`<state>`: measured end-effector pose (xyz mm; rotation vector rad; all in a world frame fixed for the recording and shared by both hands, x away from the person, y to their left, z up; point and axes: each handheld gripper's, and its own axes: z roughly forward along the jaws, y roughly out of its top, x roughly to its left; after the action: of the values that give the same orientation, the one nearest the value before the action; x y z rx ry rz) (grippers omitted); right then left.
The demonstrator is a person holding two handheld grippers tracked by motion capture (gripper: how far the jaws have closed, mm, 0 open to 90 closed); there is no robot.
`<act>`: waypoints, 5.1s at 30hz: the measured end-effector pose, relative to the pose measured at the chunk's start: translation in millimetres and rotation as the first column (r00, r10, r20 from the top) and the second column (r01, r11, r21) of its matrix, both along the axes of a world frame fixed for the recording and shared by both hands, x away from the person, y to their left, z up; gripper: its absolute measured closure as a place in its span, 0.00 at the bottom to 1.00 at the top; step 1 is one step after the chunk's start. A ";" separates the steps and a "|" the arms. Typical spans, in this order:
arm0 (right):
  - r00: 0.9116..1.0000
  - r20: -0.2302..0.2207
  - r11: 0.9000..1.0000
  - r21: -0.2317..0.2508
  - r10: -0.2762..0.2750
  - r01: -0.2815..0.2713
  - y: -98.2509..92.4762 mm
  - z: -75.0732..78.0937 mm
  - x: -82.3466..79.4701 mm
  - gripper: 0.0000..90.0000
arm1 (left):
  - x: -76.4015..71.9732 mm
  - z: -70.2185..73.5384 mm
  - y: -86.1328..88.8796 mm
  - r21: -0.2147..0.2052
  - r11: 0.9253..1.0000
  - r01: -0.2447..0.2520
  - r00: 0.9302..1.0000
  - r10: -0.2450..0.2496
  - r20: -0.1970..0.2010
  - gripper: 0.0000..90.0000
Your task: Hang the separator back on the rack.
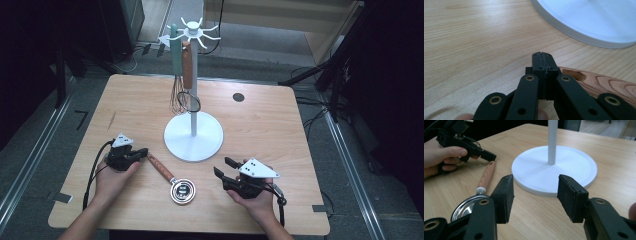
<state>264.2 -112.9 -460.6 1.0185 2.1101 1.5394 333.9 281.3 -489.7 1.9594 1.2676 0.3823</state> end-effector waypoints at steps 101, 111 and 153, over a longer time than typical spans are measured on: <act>0.971 -0.221 0.927 -0.334 0.096 -0.168 -76.8 -38.6 27.9 1.00 | -18.8 0.8 18.1 -0.105 0.994 0.001 1.000 -0.001 0.004 0.92; 0.983 -0.168 0.957 -0.268 0.071 -0.114 -74.2 -21.0 23.8 1.00 | -18.7 3.6 69.2 -0.131 0.978 -0.161 0.984 0.170 0.059 0.80; 0.936 -0.206 0.888 -0.310 0.286 -0.339 43.0 -27.0 24.3 1.00 | -18.7 4.8 78.0 -0.130 0.974 -0.188 0.976 0.200 0.089 0.69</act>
<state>288.6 -69.8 -487.6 0.7171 2.6410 1.1823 315.2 359.3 -484.9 1.6986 1.3878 0.4849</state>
